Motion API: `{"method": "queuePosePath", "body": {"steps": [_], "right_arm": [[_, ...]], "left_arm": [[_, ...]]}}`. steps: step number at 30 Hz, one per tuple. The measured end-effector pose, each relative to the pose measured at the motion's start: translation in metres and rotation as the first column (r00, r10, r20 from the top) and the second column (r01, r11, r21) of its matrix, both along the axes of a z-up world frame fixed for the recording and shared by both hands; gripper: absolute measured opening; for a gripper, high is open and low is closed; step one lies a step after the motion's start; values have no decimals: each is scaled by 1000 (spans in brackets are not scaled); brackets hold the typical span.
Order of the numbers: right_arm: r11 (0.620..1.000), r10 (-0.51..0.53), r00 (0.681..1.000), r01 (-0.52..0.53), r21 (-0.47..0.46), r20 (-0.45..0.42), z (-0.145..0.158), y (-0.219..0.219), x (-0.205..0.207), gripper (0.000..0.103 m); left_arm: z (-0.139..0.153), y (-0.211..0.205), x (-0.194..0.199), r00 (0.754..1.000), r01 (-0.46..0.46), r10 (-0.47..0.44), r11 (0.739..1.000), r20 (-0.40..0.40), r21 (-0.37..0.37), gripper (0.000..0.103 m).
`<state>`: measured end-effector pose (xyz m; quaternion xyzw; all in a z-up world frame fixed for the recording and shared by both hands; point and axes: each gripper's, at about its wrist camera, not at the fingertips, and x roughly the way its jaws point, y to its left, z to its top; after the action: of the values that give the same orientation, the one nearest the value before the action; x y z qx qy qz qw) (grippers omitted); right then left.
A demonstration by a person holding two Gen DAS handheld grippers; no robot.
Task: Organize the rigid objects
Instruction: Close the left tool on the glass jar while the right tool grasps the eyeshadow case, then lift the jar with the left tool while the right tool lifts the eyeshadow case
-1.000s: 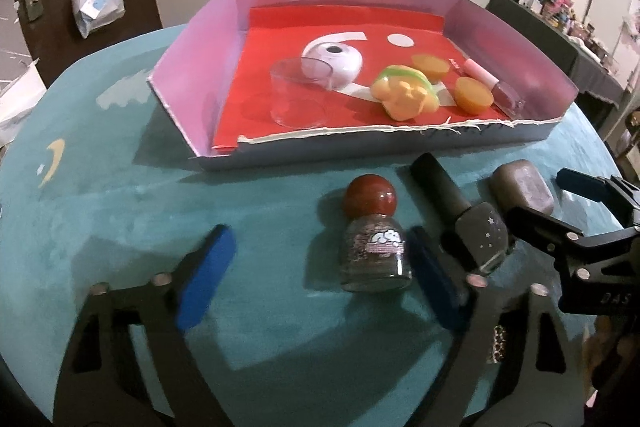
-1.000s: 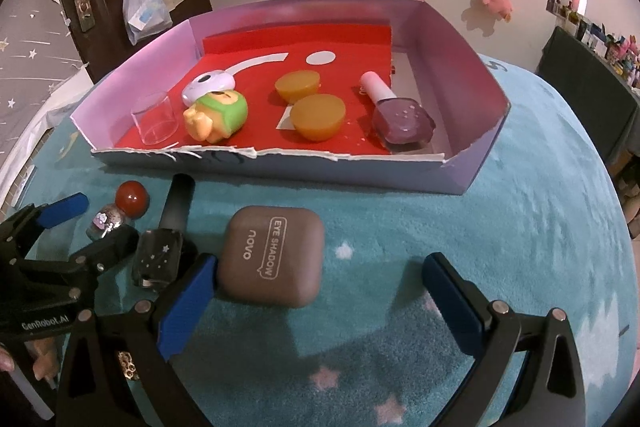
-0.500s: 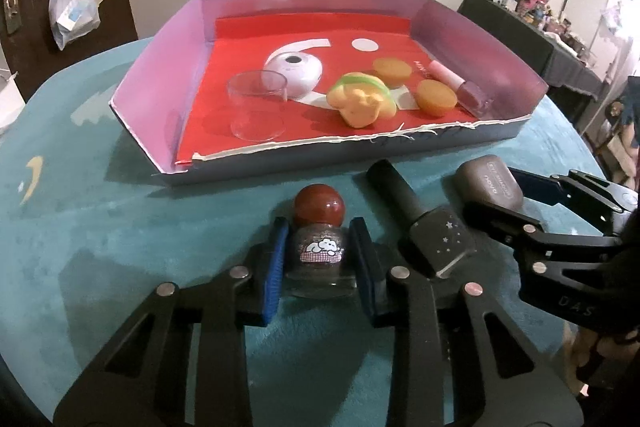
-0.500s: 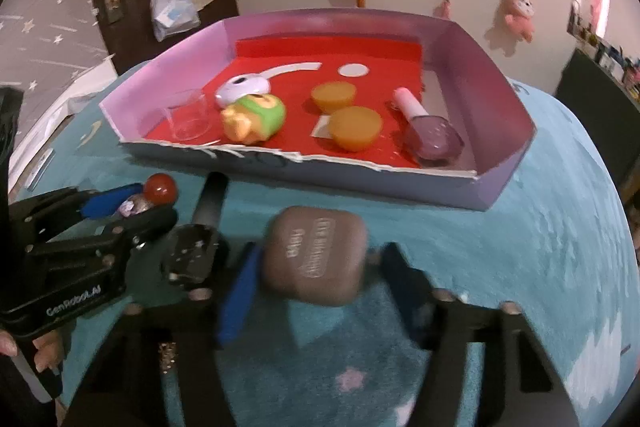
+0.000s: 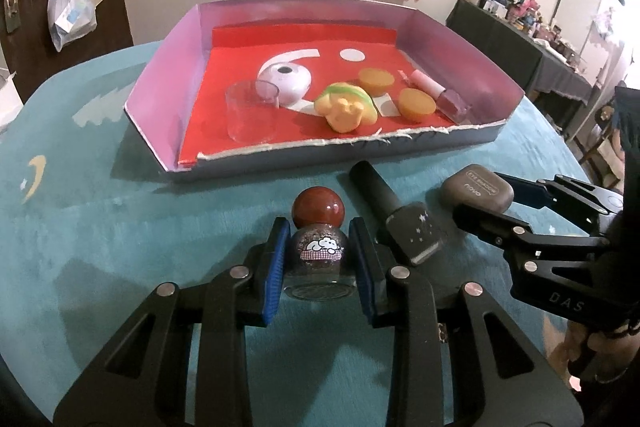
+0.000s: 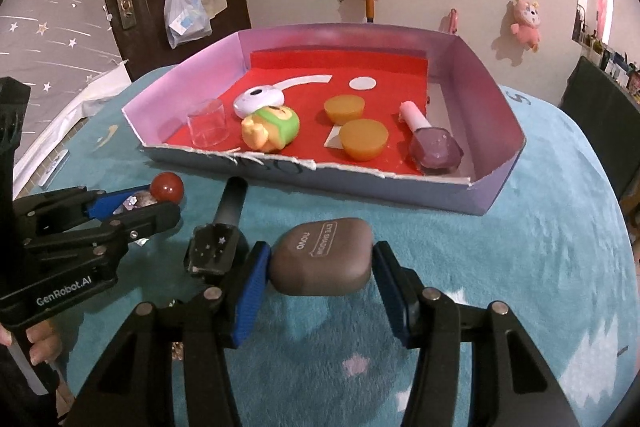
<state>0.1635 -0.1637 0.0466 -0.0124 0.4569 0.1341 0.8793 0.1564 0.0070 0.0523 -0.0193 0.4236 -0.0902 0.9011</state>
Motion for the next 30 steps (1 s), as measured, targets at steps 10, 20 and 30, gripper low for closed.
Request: {"method": "queuePosePath", "body": {"steps": [10, 20, 30], "right_arm": [[1000, 2, 1000, -2, 13, -10, 0, -5, -12, 55], [1000, 7, 999, -7, 14, -35, -6, -9, -22, 55], [998, 7, 999, -10, 59, 53, 28, -16, -16, 26]], "left_arm": [[0, -1, -5, 1000, 7, -7, 1000, 6, -10, 29], [-8, 2, -8, 1000, 10, -11, 999, -28, -44, 29], [34, 4, 4, 998, 43, -37, 994, 53, -103, 29]]}}
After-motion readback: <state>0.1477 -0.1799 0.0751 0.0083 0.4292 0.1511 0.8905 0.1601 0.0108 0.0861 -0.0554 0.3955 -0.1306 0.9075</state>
